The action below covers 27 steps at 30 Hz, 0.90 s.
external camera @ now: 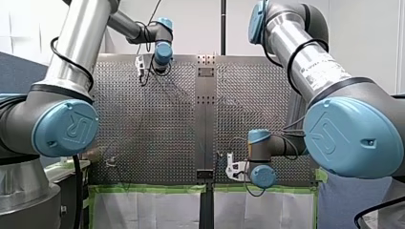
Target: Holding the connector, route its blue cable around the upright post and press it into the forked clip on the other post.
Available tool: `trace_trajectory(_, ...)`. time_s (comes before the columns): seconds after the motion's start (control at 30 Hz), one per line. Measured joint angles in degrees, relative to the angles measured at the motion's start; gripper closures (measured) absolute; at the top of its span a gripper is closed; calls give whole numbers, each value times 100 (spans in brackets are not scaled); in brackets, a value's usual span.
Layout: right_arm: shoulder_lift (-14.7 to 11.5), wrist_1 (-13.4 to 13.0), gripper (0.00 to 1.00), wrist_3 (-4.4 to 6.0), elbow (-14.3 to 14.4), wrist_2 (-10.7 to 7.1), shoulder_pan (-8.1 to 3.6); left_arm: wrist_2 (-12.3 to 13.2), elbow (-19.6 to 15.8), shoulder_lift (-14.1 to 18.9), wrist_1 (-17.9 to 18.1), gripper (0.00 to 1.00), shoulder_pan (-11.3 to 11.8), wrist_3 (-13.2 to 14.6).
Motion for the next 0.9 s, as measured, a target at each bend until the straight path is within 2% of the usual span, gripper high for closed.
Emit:
trace_trajectory(0.53,0,-18,100,8,0,0,0,-407,-43,-489,161,0,-257,343)
trace_trajectory(0.7,-1,-25,100,9,1,0,1,-592,-211,-501,277,0,-342,572)
trace_trajectory(0.9,0,-26,100,9,0,0,0,-671,-515,-503,540,0,-404,826)
